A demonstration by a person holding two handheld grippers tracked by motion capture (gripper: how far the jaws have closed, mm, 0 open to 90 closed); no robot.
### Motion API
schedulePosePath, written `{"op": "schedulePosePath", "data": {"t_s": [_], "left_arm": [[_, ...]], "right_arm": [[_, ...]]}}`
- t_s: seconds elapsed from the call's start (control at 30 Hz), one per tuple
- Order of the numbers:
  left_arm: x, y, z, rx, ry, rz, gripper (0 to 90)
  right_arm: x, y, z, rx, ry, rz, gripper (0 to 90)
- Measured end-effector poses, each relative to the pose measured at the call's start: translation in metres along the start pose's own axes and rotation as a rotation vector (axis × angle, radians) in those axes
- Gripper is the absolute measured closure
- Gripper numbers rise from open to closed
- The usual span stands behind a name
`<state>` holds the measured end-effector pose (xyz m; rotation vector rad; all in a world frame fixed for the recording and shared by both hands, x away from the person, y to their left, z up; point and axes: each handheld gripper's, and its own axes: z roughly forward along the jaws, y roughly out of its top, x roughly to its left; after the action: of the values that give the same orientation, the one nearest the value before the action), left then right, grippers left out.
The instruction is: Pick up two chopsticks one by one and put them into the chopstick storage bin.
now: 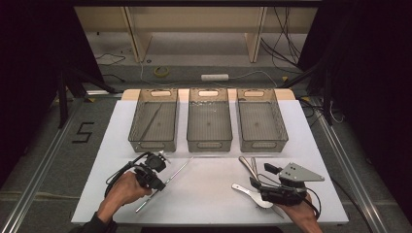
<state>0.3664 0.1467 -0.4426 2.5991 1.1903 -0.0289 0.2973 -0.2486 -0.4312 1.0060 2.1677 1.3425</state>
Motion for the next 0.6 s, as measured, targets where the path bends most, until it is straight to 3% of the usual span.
{"op": "schedulePosePath", "data": {"t_s": [0.33,0.6], "left_arm": [[0.006,0.001,-0.023,-0.095,-0.025,-0.011,85.3],[0.016,0.004,-0.042,-0.236,-0.023,-0.035,85.3]], "right_arm": [[0.0,0.0,0.0,0.001,-0.002,0.0,30.0],[0.0,0.0,0.0,0.001,-0.001,0.001,29.9]]}}
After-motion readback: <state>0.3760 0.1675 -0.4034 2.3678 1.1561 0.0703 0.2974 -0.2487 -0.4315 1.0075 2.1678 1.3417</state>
